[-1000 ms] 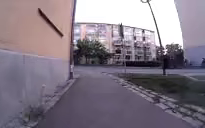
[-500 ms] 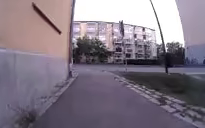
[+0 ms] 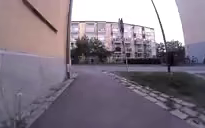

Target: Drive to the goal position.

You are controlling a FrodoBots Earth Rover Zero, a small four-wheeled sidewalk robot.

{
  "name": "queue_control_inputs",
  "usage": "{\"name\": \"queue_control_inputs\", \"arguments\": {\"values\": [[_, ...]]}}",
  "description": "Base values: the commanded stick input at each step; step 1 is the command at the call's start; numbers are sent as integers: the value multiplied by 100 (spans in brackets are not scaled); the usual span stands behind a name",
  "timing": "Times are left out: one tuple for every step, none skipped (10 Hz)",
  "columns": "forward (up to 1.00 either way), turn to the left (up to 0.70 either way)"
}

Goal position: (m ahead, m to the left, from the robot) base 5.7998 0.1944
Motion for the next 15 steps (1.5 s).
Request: {"name": "queue_control_inputs", "arguments": {"values": [[50, -1], [50, -1], [50, -1], [50, -1], [50, -1], [50, -1], [50, -1], [50, -1], [50, -1], [50, -1], [50, -1], [50, -1], [50, -1], [50, -1], [50, -1]]}}
